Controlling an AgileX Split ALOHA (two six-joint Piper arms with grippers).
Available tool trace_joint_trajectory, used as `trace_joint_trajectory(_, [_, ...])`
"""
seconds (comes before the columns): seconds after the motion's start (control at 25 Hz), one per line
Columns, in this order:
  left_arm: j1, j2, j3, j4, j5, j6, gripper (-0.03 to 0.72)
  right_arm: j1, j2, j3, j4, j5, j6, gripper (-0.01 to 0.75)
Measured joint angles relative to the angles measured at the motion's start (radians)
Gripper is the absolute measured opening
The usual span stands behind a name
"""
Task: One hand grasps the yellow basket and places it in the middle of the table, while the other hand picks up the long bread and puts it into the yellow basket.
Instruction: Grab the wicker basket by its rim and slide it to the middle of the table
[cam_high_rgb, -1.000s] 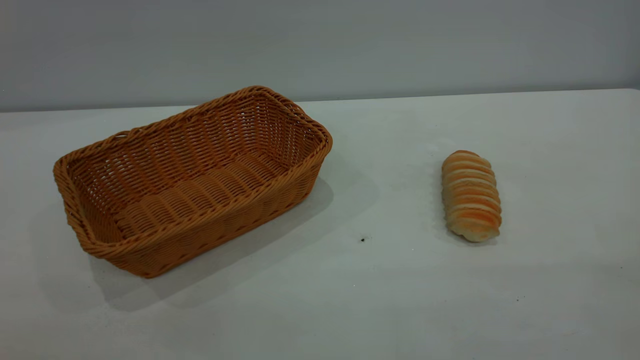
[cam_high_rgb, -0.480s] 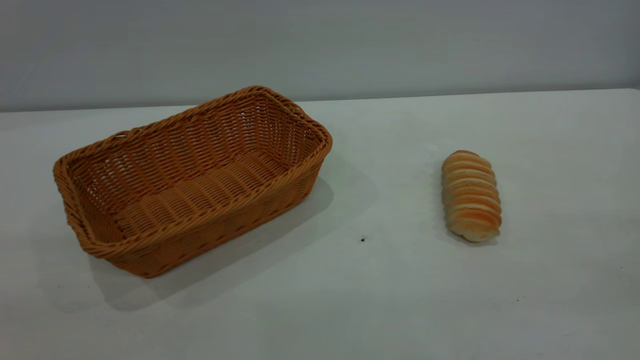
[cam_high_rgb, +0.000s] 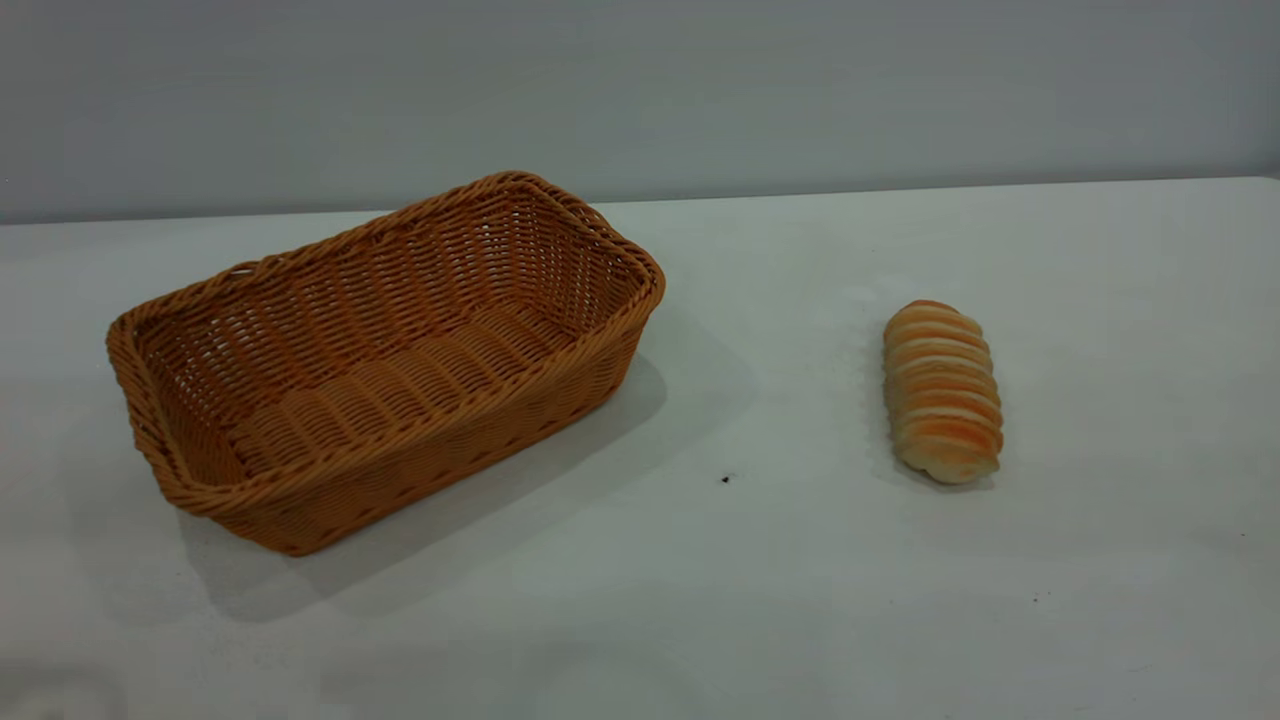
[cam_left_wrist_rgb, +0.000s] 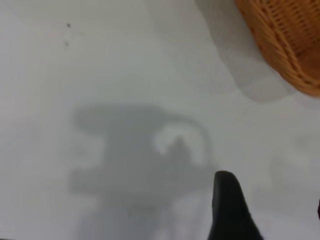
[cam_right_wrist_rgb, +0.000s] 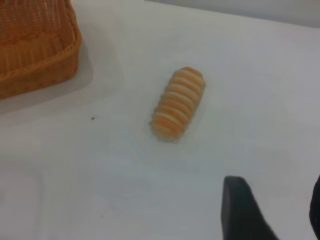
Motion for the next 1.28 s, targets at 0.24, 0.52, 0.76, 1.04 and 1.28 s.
trace_joint_trajectory(0.24, [0.000, 0.392, -0.161, -0.030, -0.046, -0.013, 0.471, 0.000, 0.000, 0.000, 0.005, -0.003, -0.001, 0.376])
trace_joint_trajectory(0.52, [0.000, 0.634, -0.322, -0.175, -0.068, 0.033, 0.471, 0.000, 0.000, 0.000, 0.007, -0.003, -0.001, 0.376])
trace_joint_trajectory(0.76, [0.000, 0.713, -0.368, -0.360, -0.103, 0.105, 0.471, 0.000, 0.000, 0.000, 0.007, -0.003, -0.001, 0.376])
trace_joint_trajectory(1.04, [0.000, 0.759, -0.368, -0.398, -0.126, 0.115, 0.471, 0.000, 0.000, 0.000, 0.007, -0.003, -0.002, 0.376])
trace_joint_trajectory(1.28, [0.000, 0.838, -0.369, -0.417, -0.189, 0.115, 0.471, 0.000, 0.000, 0.000, 0.007, -0.003, -0.002, 0.376])
